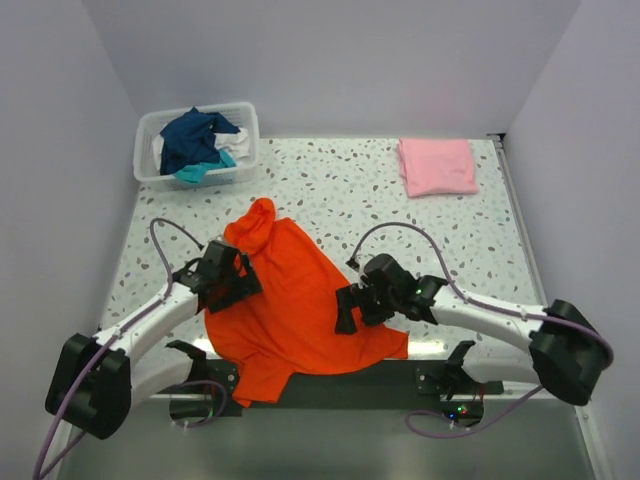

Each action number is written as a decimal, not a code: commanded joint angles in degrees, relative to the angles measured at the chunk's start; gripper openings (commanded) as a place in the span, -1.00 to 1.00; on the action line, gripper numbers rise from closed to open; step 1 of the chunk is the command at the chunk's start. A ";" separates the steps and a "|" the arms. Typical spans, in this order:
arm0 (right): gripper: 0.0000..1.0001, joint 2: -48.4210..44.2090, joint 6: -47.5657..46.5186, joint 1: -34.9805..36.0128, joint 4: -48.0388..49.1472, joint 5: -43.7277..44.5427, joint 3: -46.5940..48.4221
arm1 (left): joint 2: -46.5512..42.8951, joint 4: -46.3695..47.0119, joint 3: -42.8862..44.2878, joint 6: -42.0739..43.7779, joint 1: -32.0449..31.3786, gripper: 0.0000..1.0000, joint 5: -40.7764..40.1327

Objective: Fold and stack the t-shirts
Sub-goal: Flatten the tshirt out

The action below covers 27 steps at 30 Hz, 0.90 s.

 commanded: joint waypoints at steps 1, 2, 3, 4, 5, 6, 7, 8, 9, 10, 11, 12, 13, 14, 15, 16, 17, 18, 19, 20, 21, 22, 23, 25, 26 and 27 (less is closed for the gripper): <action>0.98 7.64 3.01 0.82 7.39 4.48 4.26 | 5.97 8.62 0.15 0.75 -0.24 1.00 5.05; 0.98 9.25 3.10 0.74 7.39 6.40 5.05 | 7.56 9.26 0.77 0.85 -0.24 1.00 5.14; 0.98 10.66 3.27 0.56 7.13 8.42 6.28 | 9.15 9.87 1.38 1.20 -0.24 1.00 4.97; 0.98 13.11 3.62 -0.31 6.52 10.01 7.07 | 10.82 10.23 3.13 1.72 -0.24 1.00 3.23; 0.98 14.00 3.80 -1.28 6.08 10.89 7.69 | 14.05 10.23 4.10 1.73 -0.15 1.00 1.99; 0.98 14.97 4.15 -2.85 5.81 11.16 8.13 | 15.74 10.06 5.24 1.90 -0.15 1.00 1.20; 0.98 16.19 5.11 -7.05 5.90 10.82 8.14 | 17.41 10.31 7.78 2.60 -0.15 1.00 1.10; 0.98 16.82 5.56 -9.44 6.07 10.20 7.96 | 20.73 11.19 8.94 3.30 -0.15 1.00 1.19; 0.98 17.26 5.73 -11.72 6.42 10.28 7.70 | 22.50 11.98 10.17 3.66 -0.15 1.00 1.54; 0.98 18.31 5.48 -15.40 6.69 10.72 7.78 | 25.92 13.38 12.61 4.53 -0.15 1.00 2.06; 0.98 18.84 5.04 -17.00 6.51 11.16 8.13 | 27.86 13.74 14.20 4.72 -0.15 1.00 2.07; 0.98 19.45 4.77 -18.59 5.56 11.69 9.62 | 29.80 13.66 15.96 4.89 -0.06 1.00 1.98; 0.98 20.33 4.16 -21.47 5.46 12.13 10.33 | 33.82 13.40 19.98 5.59 -0.06 1.00 1.89; 0.98 21.73 3.89 -22.89 5.46 12.48 11.20 | 35.77 13.13 21.94 5.60 -0.06 1.00 1.63; 0.98 22.70 3.80 -24.13 5.02 13.00 12.95 | 37.62 12.96 23.96 5.86 -0.06 1.00 1.46; 0.98 23.49 3.45 -26.49 4.93 13.53 13.93 | 41.03 12.69 28.07 6.56 -0.06 1.00 0.85; 0.98 24.46 3.19 -27.47 4.58 13.62 14.98 | 42.81 12.34 30.20 6.82 0.03 1.00 0.14; 0.98 26.04 3.10 -28.44 3.88 13.63 16.99 | 44.39 11.99 32.30 7.00 0.11 1.00 -0.91; 0.98 26.66 2.66 -30.01 3.61 13.36 17.97 | 45.97 10.94 36.50 7.44 0.20 1.00 -2.66; 0.98 27.19 2.49 -30.64 3.26 12.93 18.85 | 49.03 9.98 38.63 7.96 0.46 1.00 -3.55; 0.98 27.37 2.31 -31.08 2.65 13.01 20.25 | 50.46 8.66 40.74 8.06 0.55 1.00 -4.25; 0.97 27.11 1.70 -31.69 2.38 12.92 20.79 | 52.21 6.39 44.07 8.49 0.64 1.00 -5.22; 0.98 26.50 1.35 -31.78 1.95 13.01 21.32 | 52.32 5.75 44.97 8.50 0.56 1.00 -5.57; 0.98 23.70 0.56 -31.79 0.80 13.10 22.29 | 50.92 6.01 43.94 8.93 0.47 1.00 -5.14; 0.98 22.55 0.29 -31.79 0.28 13.62 22.55 | 47.95 7.23 42.88 9.37 0.29 1.00 -4.62; 0.97 20.97 0.29 -31.87 -1.03 13.80 22.81 | 46.01 7.50 40.61 9.38 0.12 1.00 -4.61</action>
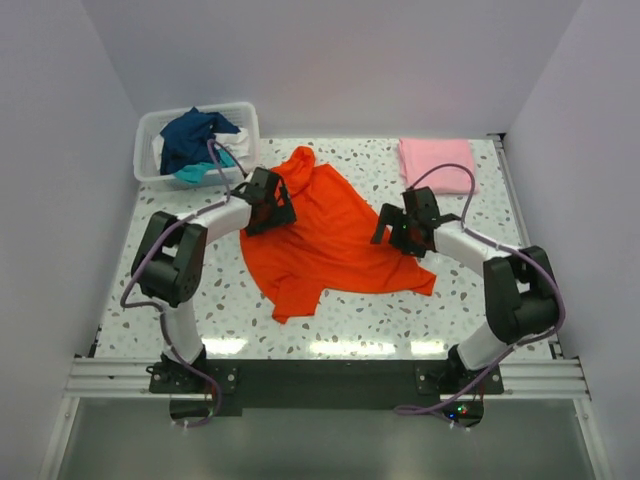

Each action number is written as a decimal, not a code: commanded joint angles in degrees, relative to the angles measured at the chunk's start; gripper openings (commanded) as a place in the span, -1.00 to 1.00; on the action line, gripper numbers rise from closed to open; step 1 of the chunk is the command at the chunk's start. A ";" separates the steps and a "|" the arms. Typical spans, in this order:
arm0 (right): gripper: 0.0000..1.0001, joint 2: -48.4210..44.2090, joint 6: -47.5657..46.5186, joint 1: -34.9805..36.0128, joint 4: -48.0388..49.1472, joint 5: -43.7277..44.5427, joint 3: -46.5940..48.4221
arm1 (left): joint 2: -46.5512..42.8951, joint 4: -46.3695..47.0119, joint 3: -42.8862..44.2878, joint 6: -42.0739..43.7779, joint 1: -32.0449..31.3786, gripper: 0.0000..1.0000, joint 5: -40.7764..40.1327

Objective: Fold and stack the t-shirts
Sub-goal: Flatten the tshirt out

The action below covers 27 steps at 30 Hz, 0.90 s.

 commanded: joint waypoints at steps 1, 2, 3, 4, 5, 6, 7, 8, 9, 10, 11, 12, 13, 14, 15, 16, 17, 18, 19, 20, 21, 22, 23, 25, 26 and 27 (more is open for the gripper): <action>0.98 -7.69 -2.60 0.12 -4.13 2.44 2.66 | -7.80 -3.03 -4.28 2.03 -0.10 1.00 -1.38; 0.98 -9.46 -2.60 0.13 -4.74 2.44 2.66 | -10.11 -3.29 -5.51 2.12 -0.71 1.00 -1.37; 0.98 -11.04 -2.78 0.13 -5.79 3.57 2.14 | -12.39 -3.64 -6.74 1.86 -1.07 1.00 -1.37; 0.98 -12.53 -2.95 0.04 -5.97 3.93 1.61 | -17.20 -4.52 -9.71 1.25 -1.51 1.00 -1.03; 0.98 -16.20 -2.95 0.04 -6.32 4.37 0.91 | -19.51 -4.87 -11.48 0.81 -2.73 1.00 -0.94; 0.98 -18.07 -2.69 0.04 -7.46 6.11 -0.66 | -21.97 -5.49 -15.06 0.02 -3.52 1.00 -0.94; 0.98 -20.09 -2.51 0.04 -7.99 7.17 -1.55 | -26.43 -7.14 -16.93 -1.64 -4.32 1.00 -0.76; 0.98 -23.68 -2.34 0.04 -8.69 8.40 -2.43 | -28.65 -8.03 -18.69 -2.61 -6.15 1.00 -0.76; 0.98 -25.71 -1.55 -0.05 -10.35 10.33 -4.09 | -30.68 -8.91 -22.27 -3.84 -7.21 1.00 -1.02; 0.98 -27.30 -1.29 -0.14 -11.24 13.39 -4.89 | -34.70 -10.83 -24.13 -6.20 -9.31 1.00 -1.28; 0.97 -30.27 -0.76 -0.14 -12.21 15.08 -5.59 | -36.65 -11.46 -25.98 -7.36 -10.46 1.00 -1.11; 0.98 -31.61 -0.23 -0.40 -14.13 16.48 -6.73 | -38.50 -12.16 -29.57 -8.76 -11.61 1.00 -1.11; 0.98 -32.67 0.12 -0.40 -14.76 18.76 -7.35 | -41.91 -12.95 -31.26 -11.30 -12.84 1.00 -0.59; 0.97 -34.68 0.30 -0.49 -15.46 19.48 -8.49 | -43.43 -12.96 -32.93 -12.28 -15.20 1.00 0.11; 0.98 -35.48 0.30 -0.66 -16.34 20.01 -8.93 | -44.66 -13.14 -35.55 -13.42 -16.27 1.00 0.55; 0.97 -36.18 0.30 -0.67 -16.70 20.28 -9.46 | -46.50 -13.83 -36.71 -15.35 -17.15 0.99 1.17; 0.98 -36.63 0.30 -0.84 -17.05 20.36 -9.90 | -47.13 -14.19 -37.68 -16.24 -18.72 0.97 1.17; 0.97 -37.15 0.21 -0.75 -17.49 20.19 -10.69 | -47.57 -14.63 -39.26 -17.29 -19.17 0.93 1.00; 0.98 -37.42 0.39 -0.93 -17.84 20.10 -11.04 | -47.83 -14.28 -40.05 -18.17 -19.61 0.88 1.43; 0.98 -37.60 0.65 -0.93 -18.28 20.10 -11.31 | -47.66 -13.41 -40.76 -18.27 -19.88 0.84 1.96; 0.98 -37.77 0.74 -0.93 -18.80 20.19 -11.83 | -47.49 -12.10 -41.81 -18.27 -20.14 0.77 2.75; 0.98 -37.86 0.83 -1.02 -19.07 20.28 -12.19 | -46.61 -8.78 -42.17 -17.66 -20.84 0.73 5.19; 0.98 -37.95 0.83 -1.10 -19.33 20.63 -12.54 | -45.82 -7.26 -42.35 -17.31 -21.28 0.70 6.17; 0.98 -37.51 1.00 -1.10 -21.09 21.85 -12.46 | -43.28 -5.41 -42.00 -17.39 -22.77 0.55 6.80; 0.98 -37.42 1.09 -1.28 -21.88 22.64 -12.37 | -42.22 -5.32 -41.65 -17.22 -23.22 0.51 6.80; 0.98 -37.34 1.44 -1.45 -23.28 24.30 -12.11 | -41.34 -5.23 -40.77 -17.21 -23.74 0.33 6.97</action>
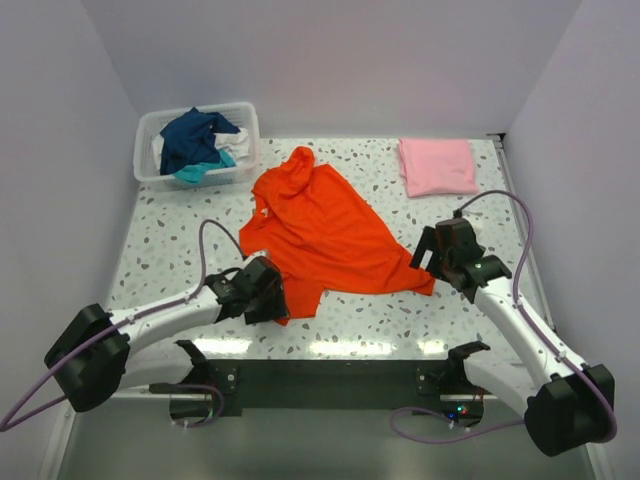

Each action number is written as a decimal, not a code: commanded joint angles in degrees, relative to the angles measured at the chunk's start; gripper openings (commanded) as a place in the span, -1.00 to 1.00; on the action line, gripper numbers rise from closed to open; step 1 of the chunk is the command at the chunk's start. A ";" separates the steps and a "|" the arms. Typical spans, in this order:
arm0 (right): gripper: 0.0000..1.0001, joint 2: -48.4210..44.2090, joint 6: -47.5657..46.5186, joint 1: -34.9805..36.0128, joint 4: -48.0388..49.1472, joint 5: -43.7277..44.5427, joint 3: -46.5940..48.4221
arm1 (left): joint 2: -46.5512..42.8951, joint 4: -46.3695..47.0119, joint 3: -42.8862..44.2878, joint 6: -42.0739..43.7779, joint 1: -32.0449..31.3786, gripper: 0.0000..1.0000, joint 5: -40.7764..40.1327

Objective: Fold and stack the t-shirts
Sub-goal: Flatten the tshirt out

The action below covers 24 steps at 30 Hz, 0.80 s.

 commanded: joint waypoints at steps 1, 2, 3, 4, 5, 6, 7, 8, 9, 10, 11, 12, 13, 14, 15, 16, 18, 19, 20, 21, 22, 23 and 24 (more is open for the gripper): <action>0.98 -0.79 1.75 -0.63 -3.86 5.78 0.18 | 4.28 4.39 1.42 -0.61 -2.35 0.22 2.60; 0.97 -0.96 2.01 -0.71 -4.21 6.31 0.09 | 4.81 4.21 1.59 -0.51 -2.53 0.11 2.52; 0.98 -1.23 2.45 -1.06 -4.65 6.75 -0.26 | 5.17 4.13 1.86 -0.51 -2.79 -0.16 2.52; 0.98 -1.58 2.45 -1.15 -4.74 7.02 -0.35 | 5.35 3.86 1.77 -0.51 -2.97 -0.32 2.52; 0.98 -1.67 2.45 -1.41 -4.92 6.85 -0.61 | 5.26 3.43 1.77 -0.60 -2.97 -0.51 2.34; 0.98 -1.76 1.84 -1.50 -5.44 6.58 -0.61 | 4.82 2.81 1.77 -0.95 -2.97 -0.93 1.82; 0.98 -1.41 1.58 -1.50 -6.05 5.36 -0.52 | 3.78 0.63 1.86 -2.08 -3.06 -1.00 -0.62; 0.98 -0.71 1.31 -1.50 -6.76 4.31 -0.09 | 3.07 -0.87 2.21 -2.70 -2.97 -1.00 -2.21; 0.97 -0.35 0.00 -1.50 -7.55 2.90 0.00 | 2.37 -2.62 3.34 -3.41 -2.88 -1.00 -4.32; 0.98 -0.18 -0.70 -1.59 -7.82 -1.81 -0.08 | 0.97 -6.82 4.31 -4.89 -2.88 -1.00 -8.69; 0.98 -0.18 -1.41 -1.59 -8.17 -3.94 -0.34 | 0.34 -9.12 5.45 -5.52 -2.79 -1.00 -10.91; 0.97 -0.44 -2.37 -1.51 -8.69 -6.05 -0.61 | -0.36 -11.58 7.90 -6.39 -2.62 -1.00 -13.28; 0.97 -0.61 -2.47 -1.50 -9.04 -7.82 -0.96 | -2.02 -15.96 9.05 -7.71 -2.01 -1.00 -17.48; 0.98 -0.88 -2.38 -1.59 -9.48 -10.62 -1.75 | -2.73 -17.48 10.11 -7.72 -1.31 -1.00 -18.92; 0.98 -1.66 -1.86 -1.51 -9.84 -12.13 -2.36 | -3.44 -18.80 11.69 -7.63 -0.34 -1.00 -20.06; 0.97 -2.02 -1.77 -1.50 -9.67 -15.71 -3.50 | -4.83 -20.82 12.75 -7.11 2.10 -1.00 -21.38; 0.96 -2.81 -0.89 -1.50 -9.05 -17.66 -4.74 | -6.68 -21.54 13.19 -5.62 4.75 -1.00 -21.65; 0.95 -2.81 -0.63 -1.59 -8.53 -19.24 -5.52 | -7.22 -21.63 13.46 -4.74 6.68 -1.00 -21.57; 0.95 -2.99 -0.36 -1.51 -7.39 -22.57 -7.19 | -7.74 -21.54 13.81 -4.38 7.05 -1.00 -21.83; 0.94 -2.99 -0.53 -1.59 -7.03 -24.60 -7.90 | -8.44 -21.54 14.16 -4.21 7.23 -1.00 -22.27; 0.92 -3.08 -0.62 -1.51 -6.94 -25.93 -8.60 | -8.63 -21.63 14.60 -3.94 7.31 -1.00 -22.70; 0.91 -3.16 -0.71 -1.59 -7.03 -26.55 -9.65 | -8.89 -21.45 15.30 -3.77 7.31 -1.00 -22.71; 0.89 -3.42 -0.45 -1.51 -7.03 -27.51 -10.19 | -8.89 -20.93 15.65 -3.50 7.31 -1.00 -22.62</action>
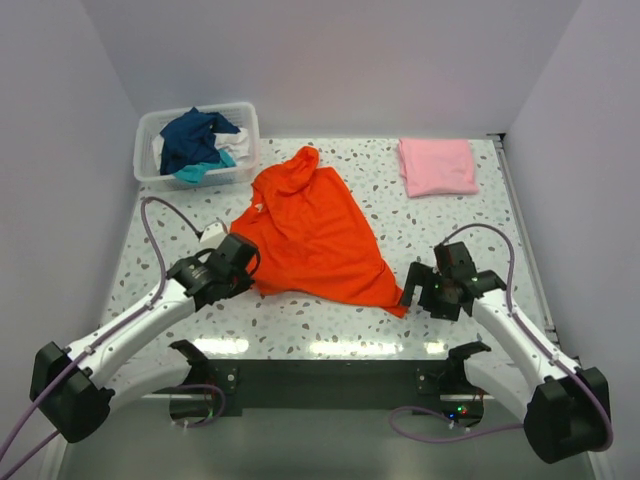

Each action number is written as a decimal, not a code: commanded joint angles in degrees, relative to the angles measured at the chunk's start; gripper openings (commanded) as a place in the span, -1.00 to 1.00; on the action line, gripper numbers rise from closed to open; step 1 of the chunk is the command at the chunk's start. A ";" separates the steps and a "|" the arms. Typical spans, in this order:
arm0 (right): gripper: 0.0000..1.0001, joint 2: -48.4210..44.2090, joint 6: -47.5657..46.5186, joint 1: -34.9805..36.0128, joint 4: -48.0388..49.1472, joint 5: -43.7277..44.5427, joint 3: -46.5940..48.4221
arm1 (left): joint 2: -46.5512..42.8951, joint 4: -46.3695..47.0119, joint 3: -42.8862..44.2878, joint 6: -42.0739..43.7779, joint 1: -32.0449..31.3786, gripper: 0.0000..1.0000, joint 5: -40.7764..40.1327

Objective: Fold and stack the t-shirts
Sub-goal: Flatten the tshirt out

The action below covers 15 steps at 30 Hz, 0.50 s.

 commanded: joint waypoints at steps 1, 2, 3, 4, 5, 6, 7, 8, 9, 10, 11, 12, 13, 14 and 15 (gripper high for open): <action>0.87 -1.52 0.36 -0.02 1.01 -8.02 -2.34 | -0.65 -1.74 3.11 1.61 0.32 -1.00 -3.10; 0.79 -1.61 0.45 -0.02 1.98 -8.90 -3.57 | -0.56 -1.38 3.29 1.88 0.32 -1.00 -3.01; 0.72 -1.62 0.45 0.07 2.51 -9.69 -4.01 | -0.30 -0.68 3.46 2.05 0.32 -1.00 -2.93; 0.68 -1.35 0.28 0.51 3.12 -11.35 -4.45 | -0.13 -0.24 3.55 2.23 0.32 -1.00 -2.75; 0.58 -1.09 0.01 1.81 3.39 -11.02 -4.72 | 0.05 -0.06 3.64 2.32 0.32 -1.00 -2.66; 0.54 -0.83 0.27 2.87 3.30 -9.71 -4.63 | 0.66 0.37 3.73 2.58 0.32 -1.00 -2.40; 0.51 -0.48 0.36 4.01 3.30 -6.57 -4.55 | 0.84 0.55 3.82 2.50 0.32 -1.00 -2.31; 0.47 0.31 0.36 5.42 4.00 -5.66 -4.54 | 1.02 0.55 3.82 2.67 0.32 -1.00 -2.22; 0.40 0.67 1.14 6.04 4.96 -4.96 -4.72 | 1.28 0.55 3.90 2.58 0.32 -1.00 -2.40; 0.36 1.10 1.94 6.39 5.93 -3.30 -5.07 | 1.28 0.64 3.82 2.50 0.32 -1.00 -2.40; 0.33 2.07 3.42 7.09 7.42 -2.59 -5.07 | 1.28 0.64 3.82 2.49 0.32 -1.00 -2.40; 0.26 2.60 3.87 7.54 8.13 -1.88 -5.07 | 1.02 0.64 3.82 2.49 0.32 -1.00 -2.40; 0.23 3.13 4.31 7.80 8.49 -1.01 -4.99 | 0.84 0.64 3.73 2.49 0.32 -1.00 -2.49; 0.21 4.09 4.93 8.50 9.19 1.27 -4.72 | 0.58 0.64 3.55 2.32 0.32 -1.00 -2.57; 0.19 4.36 5.11 8.77 9.63 1.81 -4.55 | 0.14 0.64 3.47 2.32 0.32 -1.00 -2.84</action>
